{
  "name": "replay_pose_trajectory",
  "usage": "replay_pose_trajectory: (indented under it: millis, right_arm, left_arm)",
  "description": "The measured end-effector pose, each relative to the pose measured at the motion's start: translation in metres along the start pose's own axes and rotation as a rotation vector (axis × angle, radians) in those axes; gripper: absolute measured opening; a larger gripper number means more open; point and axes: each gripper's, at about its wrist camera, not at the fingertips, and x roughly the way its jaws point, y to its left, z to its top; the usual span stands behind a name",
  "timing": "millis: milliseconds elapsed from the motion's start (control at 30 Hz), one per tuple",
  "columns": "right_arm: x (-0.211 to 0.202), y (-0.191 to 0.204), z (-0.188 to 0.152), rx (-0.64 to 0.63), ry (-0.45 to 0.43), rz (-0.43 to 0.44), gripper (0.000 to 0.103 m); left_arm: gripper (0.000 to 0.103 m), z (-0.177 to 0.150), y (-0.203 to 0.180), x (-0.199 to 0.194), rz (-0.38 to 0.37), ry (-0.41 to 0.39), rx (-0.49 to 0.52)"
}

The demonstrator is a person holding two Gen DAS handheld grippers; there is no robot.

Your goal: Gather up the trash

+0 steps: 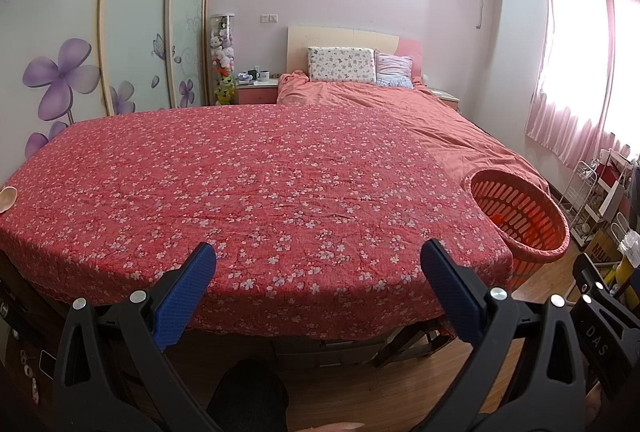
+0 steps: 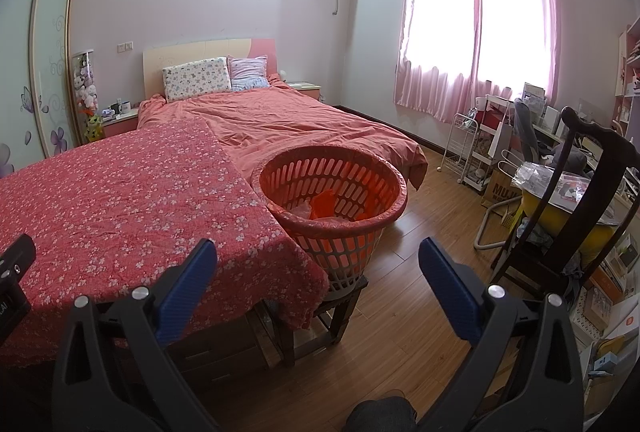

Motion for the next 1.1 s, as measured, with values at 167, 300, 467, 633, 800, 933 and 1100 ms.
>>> replay_pose_trajectory:
  millis: [167,300,467,633,800,933,1100]
  right_arm:
    - [-0.0002,-0.0005,0.0003,0.000,0.000,0.000,0.098]
    - [-0.0003,-0.0006,0.0004,0.000,0.000,0.000,0.098]
    - [-0.0003,-0.0007,0.0006,0.000,0.000,0.000,0.098]
    - [-0.0004,-0.0006,0.0008,0.000,0.000,0.000,0.098]
    - [-0.0004,-0.0005,0.0010,0.000,0.000,0.000,0.098]
    - [-0.0005,-0.0006,0.0011,0.000,-0.001,0.000,0.098]
    - [-0.0003,-0.0001,0.0013,0.000,0.000,0.001,0.098]
  left_arm:
    - [0.101,-0.0025,-0.0003,-0.0001,0.002,0.002,0.001]
    - [0.101,-0.0025,0.0000,0.0001,0.002,0.002,0.001]
    - [0.101,-0.0025,0.0011,0.0005,0.004,0.004,0.000]
    - [0.101,-0.0026,0.0016,0.0004,0.004,0.004,0.000]
    - [0.101,-0.0026,0.0014,0.0004,0.004,0.005,0.000]
    - [0.101,-0.0019,0.0024,0.0010,0.004,0.007,0.000]
    - [0.101,-0.0016,0.0026,0.0012,0.004,0.007,0.002]
